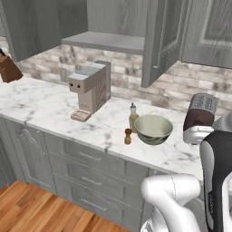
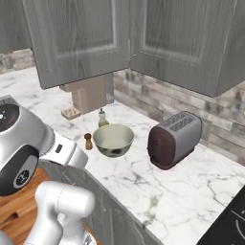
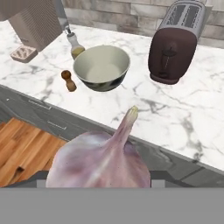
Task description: Retrieve the bottle and the shaker from the cabinet and place them next to the mixing bowl on the counter. Then add garlic from the fridge to the mixing bowl.
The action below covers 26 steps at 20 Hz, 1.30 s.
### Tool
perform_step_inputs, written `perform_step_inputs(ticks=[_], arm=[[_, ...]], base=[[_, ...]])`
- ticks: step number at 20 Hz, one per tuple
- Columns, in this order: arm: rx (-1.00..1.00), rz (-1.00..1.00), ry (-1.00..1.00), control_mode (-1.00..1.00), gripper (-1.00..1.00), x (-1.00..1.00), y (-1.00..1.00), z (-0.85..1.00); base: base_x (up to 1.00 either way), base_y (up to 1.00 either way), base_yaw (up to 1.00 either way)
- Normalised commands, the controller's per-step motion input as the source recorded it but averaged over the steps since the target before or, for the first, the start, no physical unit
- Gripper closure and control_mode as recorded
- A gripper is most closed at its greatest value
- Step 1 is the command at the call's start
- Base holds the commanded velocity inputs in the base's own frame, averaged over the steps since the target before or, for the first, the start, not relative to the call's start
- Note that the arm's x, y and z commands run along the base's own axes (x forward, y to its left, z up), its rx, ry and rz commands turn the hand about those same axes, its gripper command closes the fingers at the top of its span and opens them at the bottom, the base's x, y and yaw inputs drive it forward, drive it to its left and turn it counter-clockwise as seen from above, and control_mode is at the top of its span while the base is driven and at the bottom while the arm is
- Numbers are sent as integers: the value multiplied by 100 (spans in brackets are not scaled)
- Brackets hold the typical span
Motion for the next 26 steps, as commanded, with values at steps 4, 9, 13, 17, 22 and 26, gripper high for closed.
perform_step_inputs(ticks=[4,9,13,17,22,26], arm=[[0,0,0,100,100,0,0,0],[0,0,0,-100,100,0,0,0],[0,0,-2,-100,100,0,-8,7],[-2,3,-2,-100,100,0,-17,40],[-4,4,0,-100,100,54,0,43],[0,17,1,-100,100,100,0,-10]], base=[[0,0,0],[0,0,0],[0,0,0],[0,0,0],[0,0,0],[0,0,0]])
